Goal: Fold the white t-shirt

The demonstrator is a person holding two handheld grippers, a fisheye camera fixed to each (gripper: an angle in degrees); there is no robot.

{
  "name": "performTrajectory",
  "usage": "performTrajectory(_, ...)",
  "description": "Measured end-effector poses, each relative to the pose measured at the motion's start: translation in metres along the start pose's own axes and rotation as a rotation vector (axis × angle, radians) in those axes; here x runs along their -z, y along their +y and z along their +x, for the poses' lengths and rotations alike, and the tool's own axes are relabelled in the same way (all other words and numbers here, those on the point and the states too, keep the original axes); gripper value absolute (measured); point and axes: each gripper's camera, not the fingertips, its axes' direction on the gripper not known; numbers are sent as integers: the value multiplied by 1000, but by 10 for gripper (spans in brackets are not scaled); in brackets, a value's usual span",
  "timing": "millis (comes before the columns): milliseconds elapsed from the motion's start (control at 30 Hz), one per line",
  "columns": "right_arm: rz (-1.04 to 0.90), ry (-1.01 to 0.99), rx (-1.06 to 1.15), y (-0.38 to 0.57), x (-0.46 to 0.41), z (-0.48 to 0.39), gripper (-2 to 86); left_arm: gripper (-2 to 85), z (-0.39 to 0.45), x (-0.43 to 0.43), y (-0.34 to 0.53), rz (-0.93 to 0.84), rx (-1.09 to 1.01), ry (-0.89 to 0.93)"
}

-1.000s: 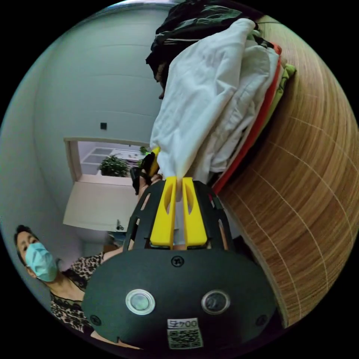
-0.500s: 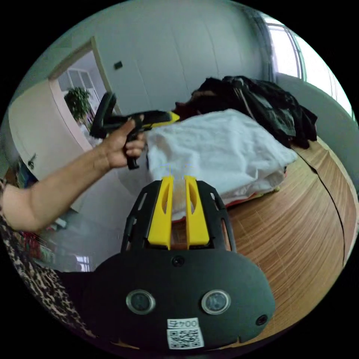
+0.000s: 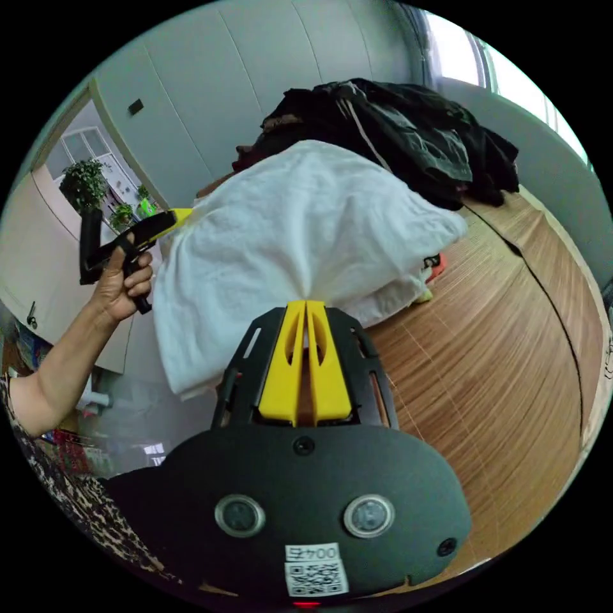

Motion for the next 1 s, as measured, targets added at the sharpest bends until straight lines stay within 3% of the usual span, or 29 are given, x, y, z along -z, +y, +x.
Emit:
performTrajectory(100,217,129,9,38,60,-32,-4,5,73,32,28,53,-253,29)
performTrajectory(233,619,174,-38,169,181,-84,11,7,151,58,101,92,-365,199)
performTrajectory(300,745,199,-32,231,208,-99,79,8,182,60,133,101,-382,291)
performTrajectory(433,705,5,-100,315,242,-86,118,7,264,50,191,36,-485,385)
performTrajectory(533,782,101,-99,366,282,-99,126,5,312,54,217,19,-558,417)
performTrajectory(733,676,311,-150,442,312,-121,3,3,405,56,261,-69,-637,458)
performTrajectory(900,688,243,-222,481,308,-123,-7,4,469,43,295,-187,-613,424)
performTrajectory(1000,657,131,-155,489,299,-119,-7,6,504,45,313,-204,-671,446)
